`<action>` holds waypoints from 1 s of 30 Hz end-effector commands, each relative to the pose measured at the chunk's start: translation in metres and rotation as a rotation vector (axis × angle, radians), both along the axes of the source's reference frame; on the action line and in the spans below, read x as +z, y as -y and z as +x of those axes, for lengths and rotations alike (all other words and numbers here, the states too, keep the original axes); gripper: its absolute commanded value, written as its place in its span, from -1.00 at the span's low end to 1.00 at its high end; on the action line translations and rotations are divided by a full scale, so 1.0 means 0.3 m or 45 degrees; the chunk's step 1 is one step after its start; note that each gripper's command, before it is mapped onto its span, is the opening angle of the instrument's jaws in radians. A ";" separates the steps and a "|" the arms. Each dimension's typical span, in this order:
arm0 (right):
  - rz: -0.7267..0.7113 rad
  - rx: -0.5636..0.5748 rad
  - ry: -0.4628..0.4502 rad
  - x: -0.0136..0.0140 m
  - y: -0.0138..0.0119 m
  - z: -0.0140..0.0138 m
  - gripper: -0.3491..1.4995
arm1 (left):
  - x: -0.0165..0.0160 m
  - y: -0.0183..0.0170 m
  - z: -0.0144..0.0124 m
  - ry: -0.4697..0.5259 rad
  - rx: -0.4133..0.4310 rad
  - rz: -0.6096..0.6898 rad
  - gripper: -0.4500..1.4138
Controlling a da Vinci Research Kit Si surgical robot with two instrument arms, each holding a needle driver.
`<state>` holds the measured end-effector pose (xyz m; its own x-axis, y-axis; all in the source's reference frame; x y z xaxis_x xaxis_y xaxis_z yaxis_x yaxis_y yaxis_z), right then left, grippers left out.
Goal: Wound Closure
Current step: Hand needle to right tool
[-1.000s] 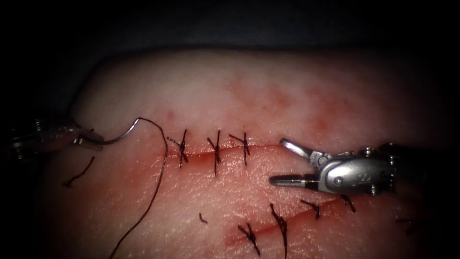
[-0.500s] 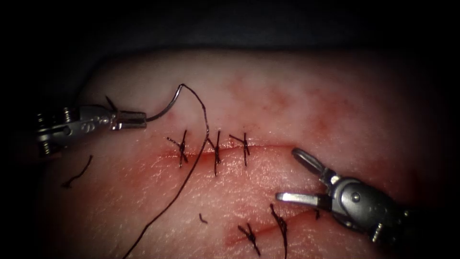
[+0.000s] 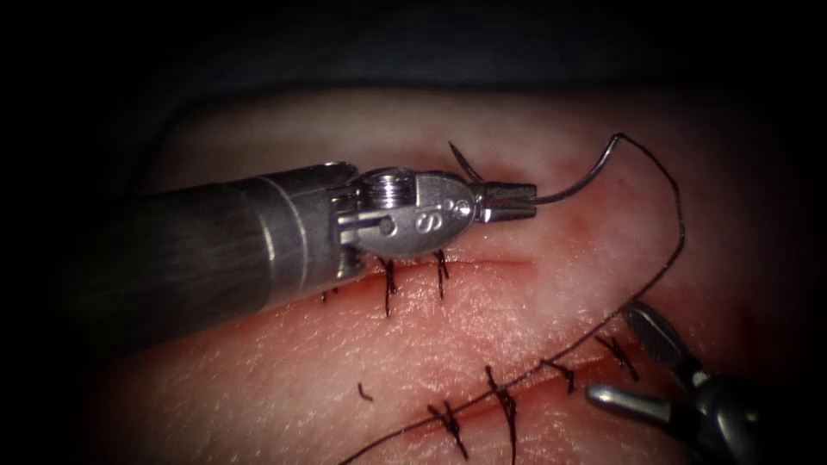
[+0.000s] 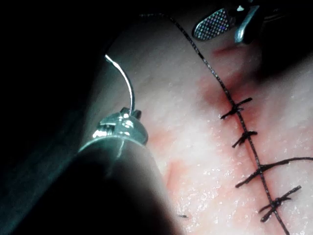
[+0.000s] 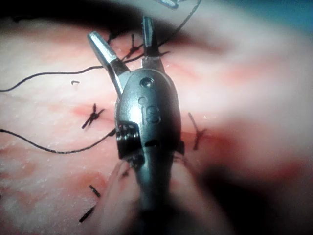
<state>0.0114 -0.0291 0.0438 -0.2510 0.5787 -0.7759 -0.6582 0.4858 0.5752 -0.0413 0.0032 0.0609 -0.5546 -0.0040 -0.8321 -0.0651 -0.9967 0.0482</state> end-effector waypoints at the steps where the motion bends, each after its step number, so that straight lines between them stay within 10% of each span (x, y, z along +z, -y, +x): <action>1: 0.006 0.014 0.011 0.0002 -0.0010 0.0009 0.63 | 0.002 -0.004 -0.0058 0.006 0.004 -0.004 -1.00; 7: 0.060 0.081 0.071 0.0000 -0.0047 -0.0035 0.27 | 0.018 -0.011 -0.0241 0.058 0.034 -0.016 -1.00; 25: 0.433 0.282 0.101 0.0295 -0.0277 0.0004 0.27 | 0.011 0.006 0.0045 0.011 -0.247 -0.194 -1.00; 30: 0.453 0.313 0.122 0.0309 -0.0301 0.0024 0.60 | 0.008 0.011 0.0076 -0.024 -0.293 -0.213 -1.00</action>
<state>0.0110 -0.0207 0.0530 -0.3485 0.7487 -0.5639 -0.7909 0.0880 0.6056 -0.0383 -0.0009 0.0632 -0.5755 -0.0092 -0.8178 -0.2877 -0.9337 0.2130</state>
